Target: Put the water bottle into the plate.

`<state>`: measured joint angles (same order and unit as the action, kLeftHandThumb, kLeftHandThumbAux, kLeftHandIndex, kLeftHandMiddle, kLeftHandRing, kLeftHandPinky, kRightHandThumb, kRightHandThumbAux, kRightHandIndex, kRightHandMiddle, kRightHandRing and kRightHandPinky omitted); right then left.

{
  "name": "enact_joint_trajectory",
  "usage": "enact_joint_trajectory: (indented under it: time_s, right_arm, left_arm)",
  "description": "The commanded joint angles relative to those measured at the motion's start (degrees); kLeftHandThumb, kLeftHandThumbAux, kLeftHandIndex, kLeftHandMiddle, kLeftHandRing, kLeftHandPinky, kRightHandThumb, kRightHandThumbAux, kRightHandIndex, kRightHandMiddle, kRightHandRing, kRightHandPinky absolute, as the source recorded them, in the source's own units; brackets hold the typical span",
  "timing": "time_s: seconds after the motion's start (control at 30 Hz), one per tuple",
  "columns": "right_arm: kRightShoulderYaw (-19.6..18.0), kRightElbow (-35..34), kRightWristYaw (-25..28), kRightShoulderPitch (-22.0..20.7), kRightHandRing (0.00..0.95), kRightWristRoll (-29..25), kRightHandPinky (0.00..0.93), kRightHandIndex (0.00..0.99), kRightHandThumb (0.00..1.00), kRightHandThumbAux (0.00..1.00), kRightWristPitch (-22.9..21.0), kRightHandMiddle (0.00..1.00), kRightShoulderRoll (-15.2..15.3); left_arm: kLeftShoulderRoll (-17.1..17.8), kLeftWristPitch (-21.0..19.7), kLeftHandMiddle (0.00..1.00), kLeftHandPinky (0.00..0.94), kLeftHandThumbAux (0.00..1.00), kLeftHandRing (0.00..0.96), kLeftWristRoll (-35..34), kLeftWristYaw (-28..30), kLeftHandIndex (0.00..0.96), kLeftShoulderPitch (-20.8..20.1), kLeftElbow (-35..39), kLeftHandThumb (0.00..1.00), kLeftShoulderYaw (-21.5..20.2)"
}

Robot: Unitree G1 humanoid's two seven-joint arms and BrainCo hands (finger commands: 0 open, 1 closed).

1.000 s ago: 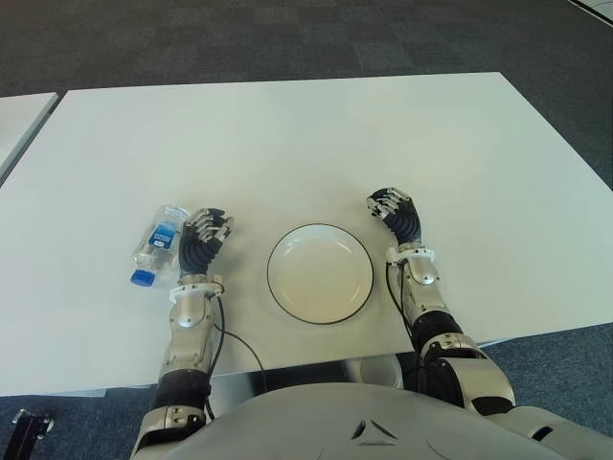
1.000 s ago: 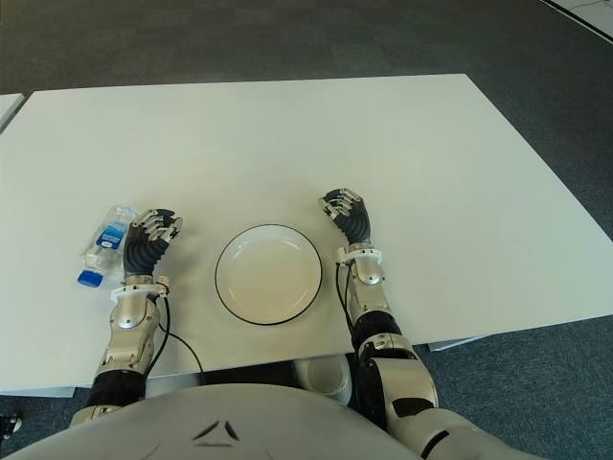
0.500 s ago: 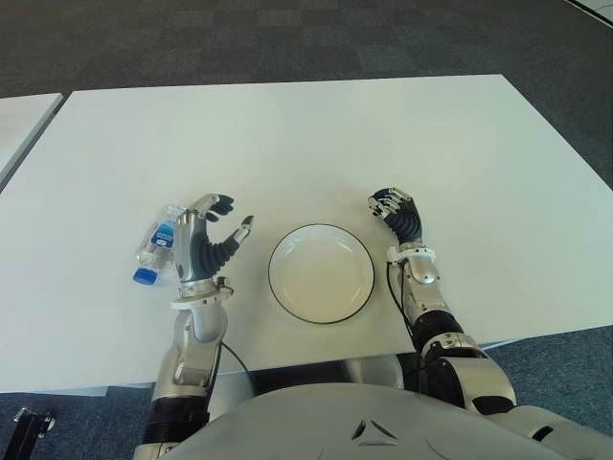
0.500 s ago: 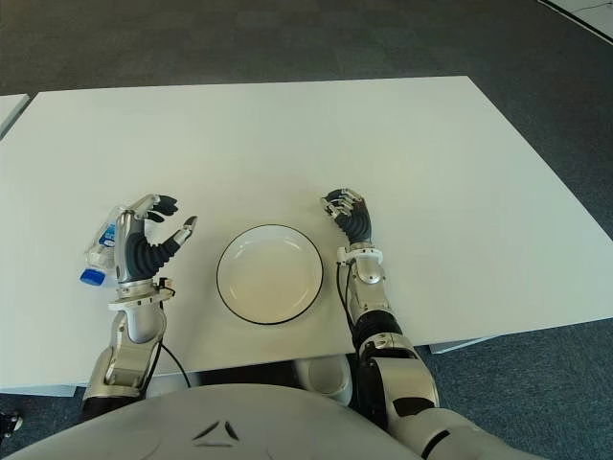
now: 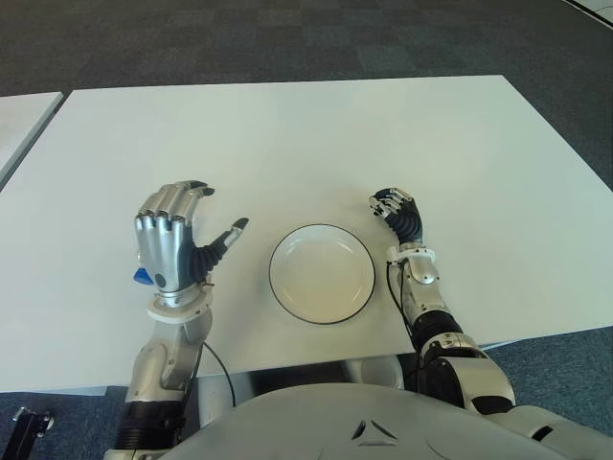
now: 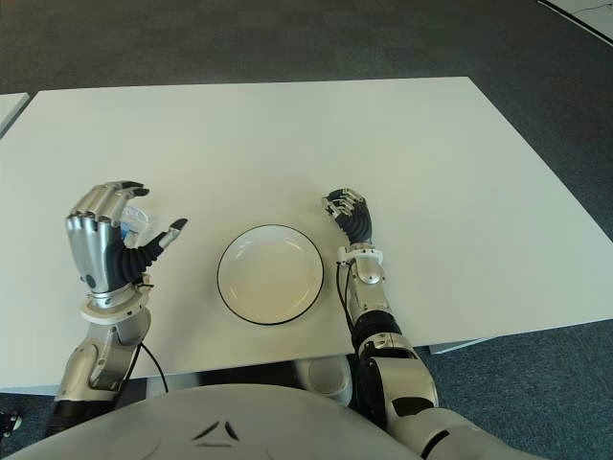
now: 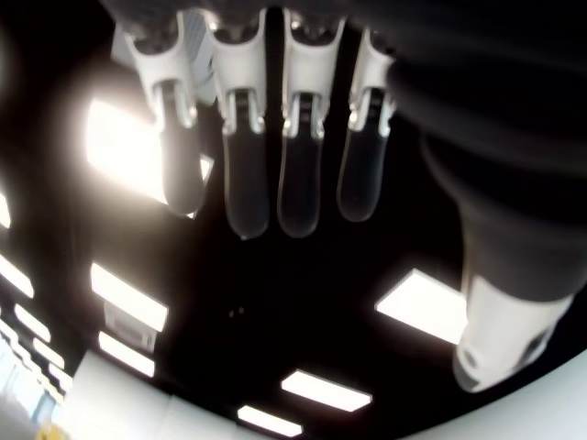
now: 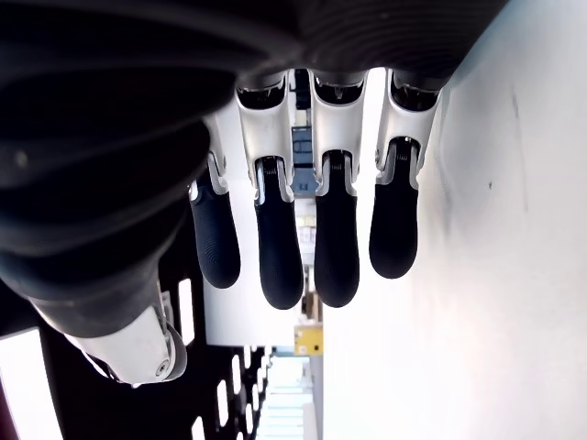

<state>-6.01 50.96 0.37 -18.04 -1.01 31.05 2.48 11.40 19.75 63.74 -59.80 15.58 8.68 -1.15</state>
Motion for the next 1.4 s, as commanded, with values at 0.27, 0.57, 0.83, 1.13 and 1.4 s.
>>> enact_joint_trajectory:
  time_s: [0.27,0.57,0.83,1.13,1.4]
  right_arm:
    - [-0.38,1.26,-0.53,1.51,0.472,-0.66,0.497,0.427,0.710,0.733,-2.22,0.478,-0.87]
    - [-0.79,0.61,-0.21,1.86,0.467,-1.35,0.493,0.427,0.711,0.733,-2.57,0.475,-1.25]
    - [-0.51,-0.22,-2.74,1.85,0.459,-0.16,0.465,0.427,0.709,0.732,-5.22,0.467,-0.98]
    - [0.11,-1.39,-4.51,1.90,0.456,0.87,0.461,0.427,0.707,0.732,-7.75,0.459,-0.43]
    - [-0.01,-1.76,-3.57,2.05,0.477,0.35,0.491,0.428,0.708,0.731,-6.46,0.462,-0.07]
  left_arm:
    - [-9.05,-17.86,0.066,0.021,0.370,0.044,-3.46,-3.23,0.043,1.58,-0.48,0.322,-3.75]
    - [-12.50,-31.16,0.002,0.000,0.172,0.001,-3.90,2.85,0.001,-1.92,1.94,0.484,-4.48]
    - [-14.14,-41.56,0.000,0.000,0.142,0.000,-0.93,9.37,0.000,-2.70,4.18,0.556,-2.81]
    - [-8.60,-47.74,0.000,0.000,0.130,0.000,-0.09,14.63,0.000,-8.04,-4.42,0.567,-2.63]
    - [-5.02,-50.62,0.000,0.000,0.153,0.000,-0.93,24.00,0.000,-9.64,-9.24,0.567,1.10]
